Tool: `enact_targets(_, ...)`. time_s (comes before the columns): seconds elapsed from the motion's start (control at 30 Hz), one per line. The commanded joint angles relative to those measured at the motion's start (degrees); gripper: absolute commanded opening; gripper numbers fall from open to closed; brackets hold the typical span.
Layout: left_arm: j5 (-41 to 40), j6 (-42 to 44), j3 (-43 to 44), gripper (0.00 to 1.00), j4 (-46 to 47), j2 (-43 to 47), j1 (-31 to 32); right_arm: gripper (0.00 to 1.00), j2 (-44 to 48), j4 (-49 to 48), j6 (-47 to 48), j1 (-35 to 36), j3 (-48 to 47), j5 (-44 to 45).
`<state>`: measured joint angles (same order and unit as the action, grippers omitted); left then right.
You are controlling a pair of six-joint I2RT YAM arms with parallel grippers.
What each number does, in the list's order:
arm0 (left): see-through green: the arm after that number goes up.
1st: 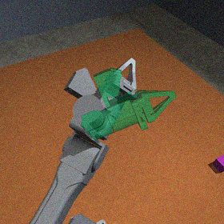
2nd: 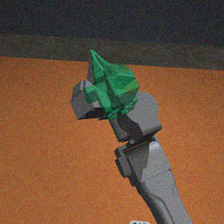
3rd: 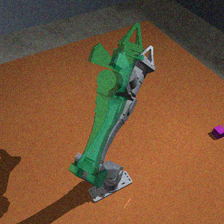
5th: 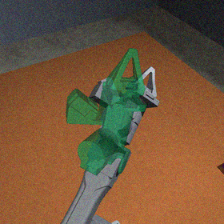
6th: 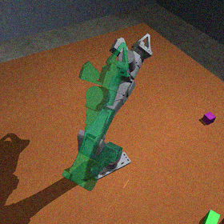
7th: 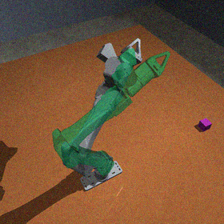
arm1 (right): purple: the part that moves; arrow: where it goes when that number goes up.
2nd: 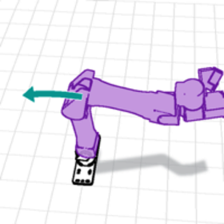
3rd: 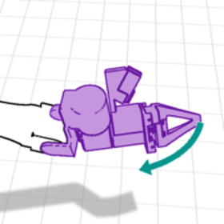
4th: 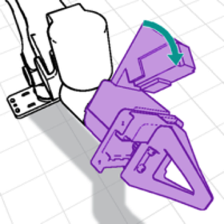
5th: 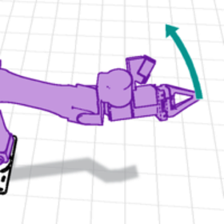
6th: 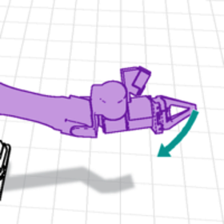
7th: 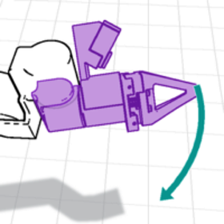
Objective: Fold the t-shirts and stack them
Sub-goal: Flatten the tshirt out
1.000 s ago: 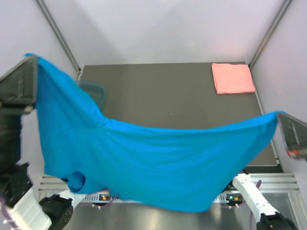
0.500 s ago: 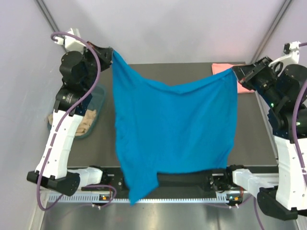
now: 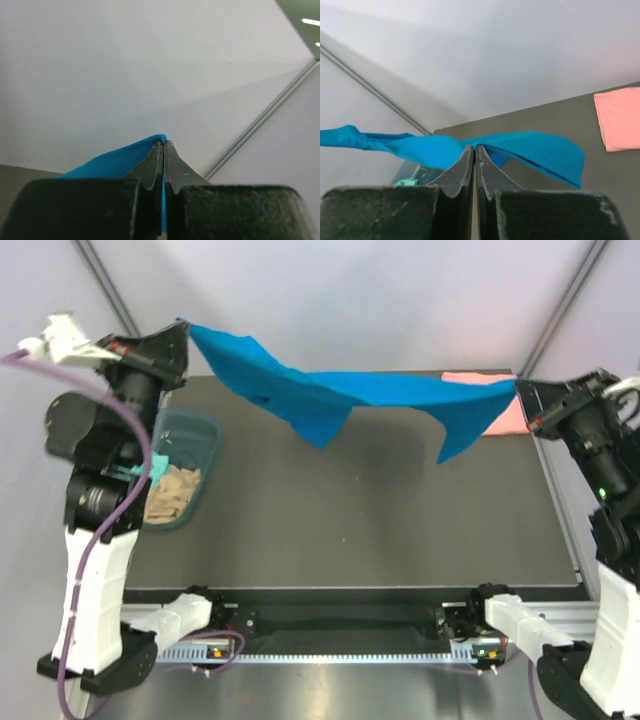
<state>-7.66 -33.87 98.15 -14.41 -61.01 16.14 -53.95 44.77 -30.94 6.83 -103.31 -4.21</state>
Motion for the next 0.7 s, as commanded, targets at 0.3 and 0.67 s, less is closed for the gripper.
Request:
enact_targets(0.3, 5.55, -5.77, 6.52, 0.00, -0.34, 12.85, -0.50, 0.00, 12.82, 14.63, -1.84, -0.41, -15.86, 1.75)
enact_targets(0.67, 0.72, 5.29, 10.50, 0.00, -1.42, 4.51, -0.85, 0.00, 8.17, 4.90, -1.85, -0.33, -5.26, 3.86)
